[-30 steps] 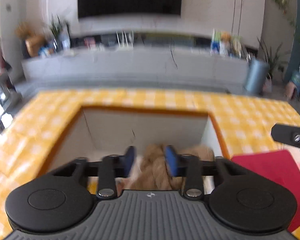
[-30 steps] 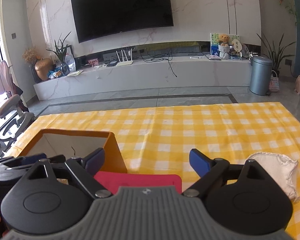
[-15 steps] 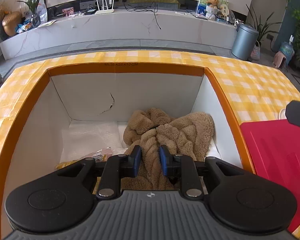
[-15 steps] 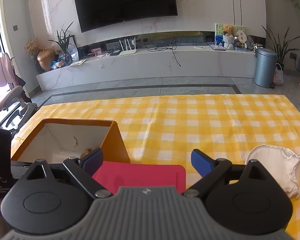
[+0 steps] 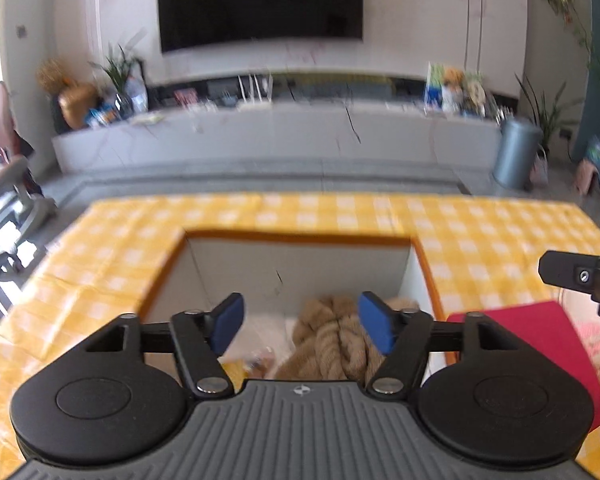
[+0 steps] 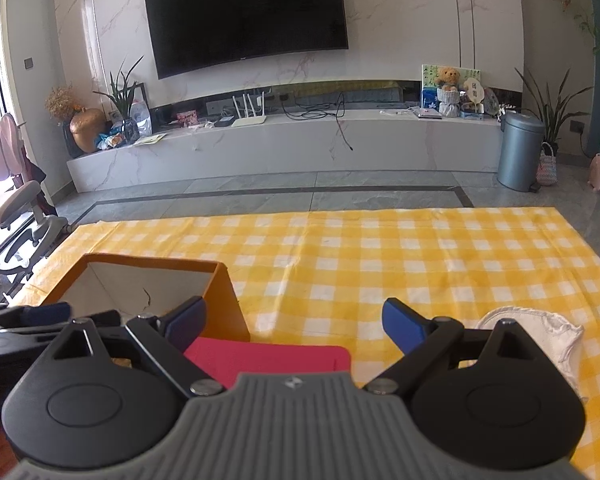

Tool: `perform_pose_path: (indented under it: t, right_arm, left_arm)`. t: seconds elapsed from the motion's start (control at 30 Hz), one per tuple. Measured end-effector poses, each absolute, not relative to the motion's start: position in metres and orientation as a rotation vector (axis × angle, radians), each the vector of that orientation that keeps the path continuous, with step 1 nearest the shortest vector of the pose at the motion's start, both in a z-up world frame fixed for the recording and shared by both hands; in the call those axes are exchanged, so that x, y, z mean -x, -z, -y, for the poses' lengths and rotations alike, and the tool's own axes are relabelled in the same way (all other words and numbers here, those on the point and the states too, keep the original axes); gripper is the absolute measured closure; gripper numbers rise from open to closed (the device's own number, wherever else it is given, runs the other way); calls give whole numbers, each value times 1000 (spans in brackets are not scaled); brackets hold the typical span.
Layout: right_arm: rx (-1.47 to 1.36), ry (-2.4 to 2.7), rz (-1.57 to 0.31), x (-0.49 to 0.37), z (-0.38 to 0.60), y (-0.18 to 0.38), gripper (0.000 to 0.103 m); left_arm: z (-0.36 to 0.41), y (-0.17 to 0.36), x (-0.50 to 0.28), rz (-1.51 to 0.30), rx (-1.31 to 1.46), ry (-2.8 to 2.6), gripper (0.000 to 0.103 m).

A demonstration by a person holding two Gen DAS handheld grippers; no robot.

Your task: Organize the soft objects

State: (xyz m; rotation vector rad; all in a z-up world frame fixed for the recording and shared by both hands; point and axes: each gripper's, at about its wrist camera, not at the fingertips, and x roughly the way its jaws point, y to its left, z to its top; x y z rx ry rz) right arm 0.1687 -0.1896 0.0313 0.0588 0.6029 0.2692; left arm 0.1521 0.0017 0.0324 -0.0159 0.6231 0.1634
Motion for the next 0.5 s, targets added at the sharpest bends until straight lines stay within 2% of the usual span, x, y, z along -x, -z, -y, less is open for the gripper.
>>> perform_pose_path:
  t: [0.37, 0.5]
  right_arm:
    - [74, -208, -613, -146, 245, -62, 10]
    - [-8, -243, -645, -140, 288, -60, 10]
  left_arm:
    - [28, -75, -120, -563, 54, -52, 21]
    - [51, -84, -113, -563, 82, 93, 20]
